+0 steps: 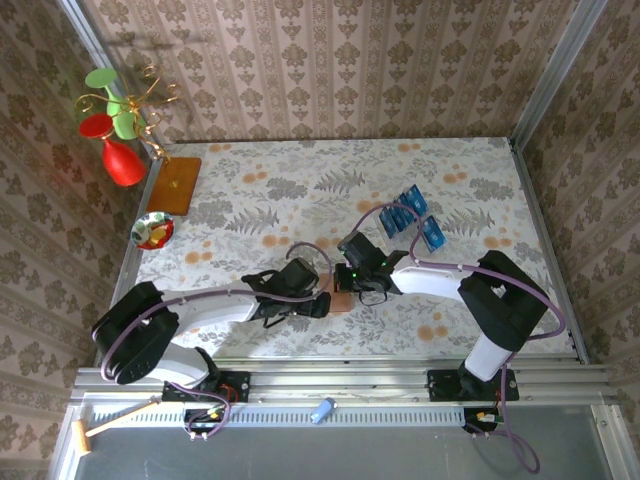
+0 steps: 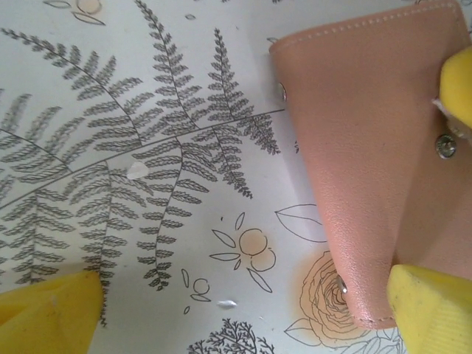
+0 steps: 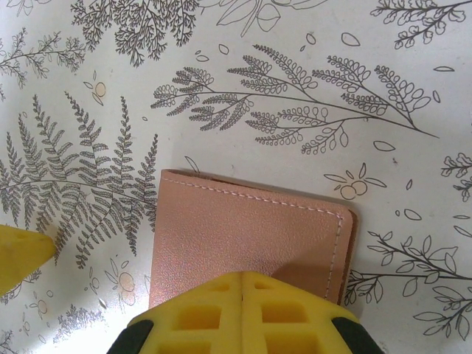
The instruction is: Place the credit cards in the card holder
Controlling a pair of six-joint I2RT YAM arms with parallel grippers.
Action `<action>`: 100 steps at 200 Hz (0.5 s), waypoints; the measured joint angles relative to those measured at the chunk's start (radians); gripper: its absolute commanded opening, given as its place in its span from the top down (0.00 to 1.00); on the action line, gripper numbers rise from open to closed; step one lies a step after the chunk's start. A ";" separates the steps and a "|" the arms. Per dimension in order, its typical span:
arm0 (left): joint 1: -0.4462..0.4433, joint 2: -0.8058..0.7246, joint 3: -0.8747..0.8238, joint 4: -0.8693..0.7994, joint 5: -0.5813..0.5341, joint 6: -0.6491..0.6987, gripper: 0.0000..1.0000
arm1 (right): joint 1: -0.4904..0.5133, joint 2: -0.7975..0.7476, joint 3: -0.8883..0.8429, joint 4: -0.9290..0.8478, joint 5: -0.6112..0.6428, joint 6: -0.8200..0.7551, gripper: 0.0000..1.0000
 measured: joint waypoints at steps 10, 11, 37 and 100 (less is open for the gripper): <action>-0.005 0.015 0.001 0.005 -0.013 -0.001 0.00 | 0.000 0.000 0.000 0.000 -0.003 0.000 1.00; -0.006 0.016 0.002 0.005 -0.014 -0.001 0.00 | 0.000 0.000 0.000 0.000 -0.003 0.000 1.00; -0.020 0.034 0.008 0.006 -0.050 -0.010 0.00 | 0.000 0.000 0.000 0.000 -0.003 0.000 1.00; -0.035 0.047 0.008 0.018 -0.085 -0.035 0.00 | 0.000 -0.051 0.000 -0.002 -0.008 0.000 1.00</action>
